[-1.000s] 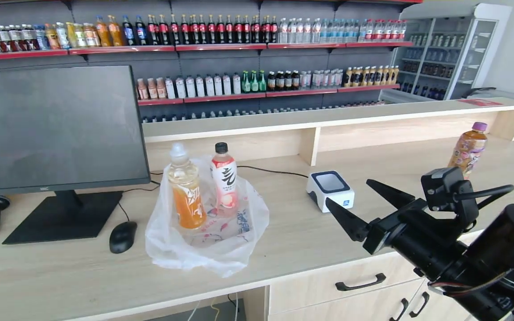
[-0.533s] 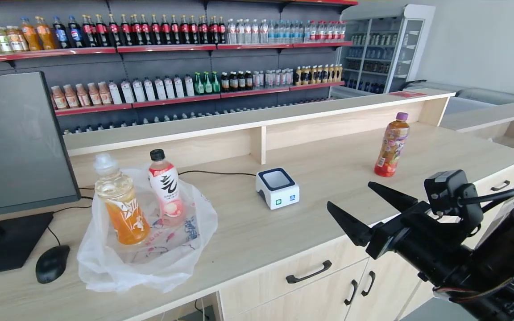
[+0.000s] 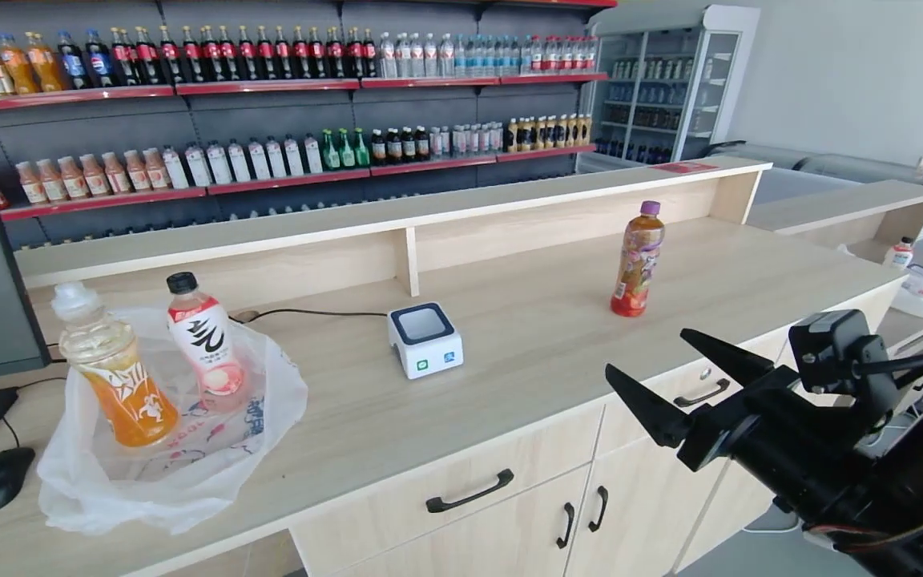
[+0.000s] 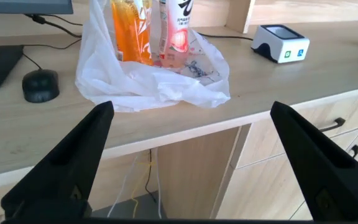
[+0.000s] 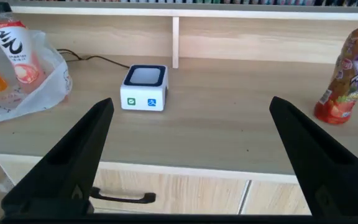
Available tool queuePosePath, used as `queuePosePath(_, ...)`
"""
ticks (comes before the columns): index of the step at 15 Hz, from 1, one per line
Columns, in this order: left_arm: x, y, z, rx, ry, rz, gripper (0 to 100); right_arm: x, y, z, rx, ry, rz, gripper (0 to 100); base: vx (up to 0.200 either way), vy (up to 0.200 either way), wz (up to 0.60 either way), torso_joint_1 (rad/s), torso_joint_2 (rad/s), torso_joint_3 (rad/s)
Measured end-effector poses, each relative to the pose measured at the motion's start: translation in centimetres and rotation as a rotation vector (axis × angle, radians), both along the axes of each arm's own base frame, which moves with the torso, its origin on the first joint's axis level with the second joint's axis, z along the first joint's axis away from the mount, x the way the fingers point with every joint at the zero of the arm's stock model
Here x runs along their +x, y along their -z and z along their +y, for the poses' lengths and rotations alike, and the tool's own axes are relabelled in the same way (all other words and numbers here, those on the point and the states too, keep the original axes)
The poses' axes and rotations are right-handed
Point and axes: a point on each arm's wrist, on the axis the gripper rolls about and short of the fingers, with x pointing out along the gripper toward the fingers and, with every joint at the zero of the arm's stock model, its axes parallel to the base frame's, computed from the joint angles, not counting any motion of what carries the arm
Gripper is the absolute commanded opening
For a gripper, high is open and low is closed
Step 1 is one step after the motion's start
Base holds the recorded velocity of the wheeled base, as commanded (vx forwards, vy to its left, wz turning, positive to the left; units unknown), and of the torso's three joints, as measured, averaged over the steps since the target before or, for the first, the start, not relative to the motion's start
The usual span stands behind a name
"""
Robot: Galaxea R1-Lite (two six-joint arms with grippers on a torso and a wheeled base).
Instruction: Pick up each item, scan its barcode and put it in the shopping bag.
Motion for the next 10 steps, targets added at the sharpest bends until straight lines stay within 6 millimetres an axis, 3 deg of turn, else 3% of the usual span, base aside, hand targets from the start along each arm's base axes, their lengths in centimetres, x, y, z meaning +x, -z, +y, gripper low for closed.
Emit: queuePosePath(10,0.00,0.00,0.00,-0.001,0.000,0.000,100,0.46,0.15,0.25,-0.003,0.001,0.003,100,0.000,-0.200,0.00,0.003,0.00,0.004)
